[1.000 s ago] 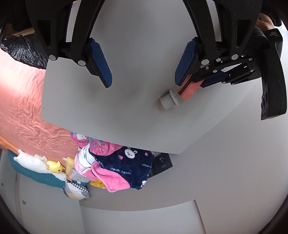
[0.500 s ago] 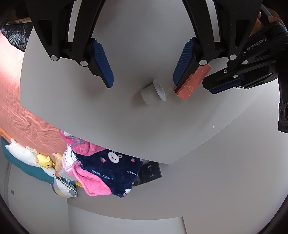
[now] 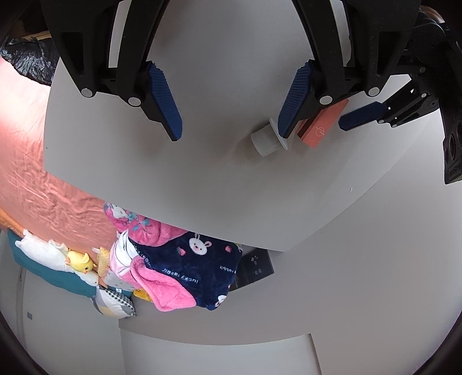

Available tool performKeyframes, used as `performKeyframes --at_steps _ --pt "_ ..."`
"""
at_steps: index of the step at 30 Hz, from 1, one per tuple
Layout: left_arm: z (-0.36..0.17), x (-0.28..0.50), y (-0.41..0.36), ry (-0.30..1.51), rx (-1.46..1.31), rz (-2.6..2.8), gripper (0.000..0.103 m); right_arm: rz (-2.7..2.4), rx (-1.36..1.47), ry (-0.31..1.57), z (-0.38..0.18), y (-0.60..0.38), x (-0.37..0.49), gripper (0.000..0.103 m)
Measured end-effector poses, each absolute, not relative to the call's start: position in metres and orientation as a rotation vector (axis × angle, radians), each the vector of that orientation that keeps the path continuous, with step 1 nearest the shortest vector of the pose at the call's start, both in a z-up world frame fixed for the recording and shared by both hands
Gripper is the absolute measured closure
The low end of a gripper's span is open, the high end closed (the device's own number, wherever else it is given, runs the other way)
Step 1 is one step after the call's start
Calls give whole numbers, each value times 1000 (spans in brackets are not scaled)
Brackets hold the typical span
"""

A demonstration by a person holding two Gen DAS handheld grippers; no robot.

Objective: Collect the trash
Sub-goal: 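Grasp the small white spool with the right tool, then carry the pink box and white spool over the bin and release both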

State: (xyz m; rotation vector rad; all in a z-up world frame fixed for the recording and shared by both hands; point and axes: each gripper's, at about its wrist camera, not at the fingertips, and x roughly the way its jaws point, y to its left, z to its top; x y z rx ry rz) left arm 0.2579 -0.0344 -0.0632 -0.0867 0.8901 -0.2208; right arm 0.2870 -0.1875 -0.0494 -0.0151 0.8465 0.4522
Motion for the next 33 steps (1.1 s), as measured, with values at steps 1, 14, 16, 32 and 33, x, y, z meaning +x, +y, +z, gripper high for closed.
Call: performKeyframes --at_steps 1,14,16,32,33 --pt "-64 259 -34 896 -92 -222 81 454 -20 847 -50 -186 288 32" --pt "-53 255 -6 805 -173 -122 83 508 -118 857 -57 -150 294 37" --pt "-53 255 -6 807 -169 -120 83 514 -129 877 -62 -144 298 42" --pt "-43 249 -17 791 -156 -166 83 524 -74 884 -52 -168 288 74" --pt "-41 248 -20 787 -163 -171 83 522 -71 880 -49 -171 285 74"
